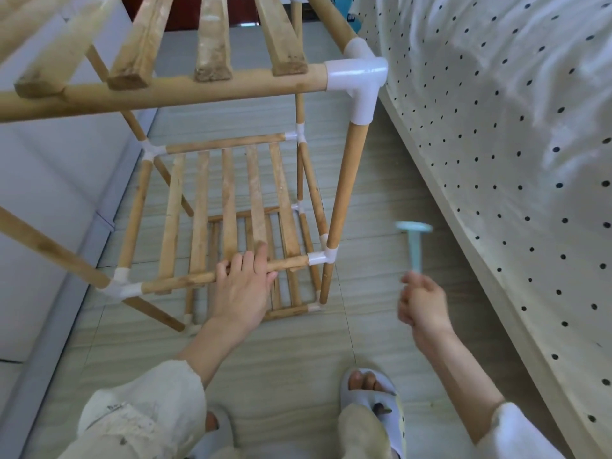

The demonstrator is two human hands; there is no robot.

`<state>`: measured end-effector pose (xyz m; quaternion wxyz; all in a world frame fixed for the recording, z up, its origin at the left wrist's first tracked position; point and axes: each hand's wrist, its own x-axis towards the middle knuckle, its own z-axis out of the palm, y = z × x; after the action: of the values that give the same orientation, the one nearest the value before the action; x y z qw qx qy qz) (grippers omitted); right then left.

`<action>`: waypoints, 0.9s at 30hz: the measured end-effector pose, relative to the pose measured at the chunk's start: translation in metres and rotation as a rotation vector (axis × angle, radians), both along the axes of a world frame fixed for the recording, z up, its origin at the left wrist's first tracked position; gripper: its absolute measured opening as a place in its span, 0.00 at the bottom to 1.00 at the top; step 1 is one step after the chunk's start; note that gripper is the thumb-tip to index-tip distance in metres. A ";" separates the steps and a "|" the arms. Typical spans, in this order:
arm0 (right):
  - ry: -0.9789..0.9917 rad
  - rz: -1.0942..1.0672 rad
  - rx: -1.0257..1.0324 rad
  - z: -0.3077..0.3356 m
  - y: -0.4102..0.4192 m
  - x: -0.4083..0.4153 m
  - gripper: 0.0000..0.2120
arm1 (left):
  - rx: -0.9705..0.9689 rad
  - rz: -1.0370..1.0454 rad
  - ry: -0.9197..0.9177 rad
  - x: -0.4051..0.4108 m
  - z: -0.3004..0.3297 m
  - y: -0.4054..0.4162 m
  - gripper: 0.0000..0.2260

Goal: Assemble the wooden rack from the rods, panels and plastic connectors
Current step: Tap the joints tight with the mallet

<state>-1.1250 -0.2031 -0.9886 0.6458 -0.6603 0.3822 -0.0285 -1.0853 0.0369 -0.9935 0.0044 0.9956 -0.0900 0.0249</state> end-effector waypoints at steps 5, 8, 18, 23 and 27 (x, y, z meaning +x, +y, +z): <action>0.064 0.444 0.062 -0.004 0.034 -0.026 0.12 | 0.013 0.007 0.018 0.000 0.002 -0.001 0.24; 0.012 0.260 0.042 0.002 0.026 -0.014 0.11 | -0.005 0.003 0.046 0.001 0.001 -0.001 0.24; -0.022 0.055 0.107 0.010 0.009 -0.007 0.12 | -0.078 -0.045 0.007 -0.003 0.004 0.041 0.22; -0.012 0.091 0.098 -0.002 0.009 -0.024 0.09 | 0.017 0.078 -0.103 -0.010 0.003 0.107 0.16; -0.012 -0.021 0.220 -0.006 0.014 -0.025 0.10 | 0.067 0.114 -0.037 -0.009 0.010 0.105 0.16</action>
<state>-1.1500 -0.1890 -0.9948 0.7164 -0.5811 0.3862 0.0029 -1.0941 0.1416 -0.9836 -0.0318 0.9981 -0.0342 0.0404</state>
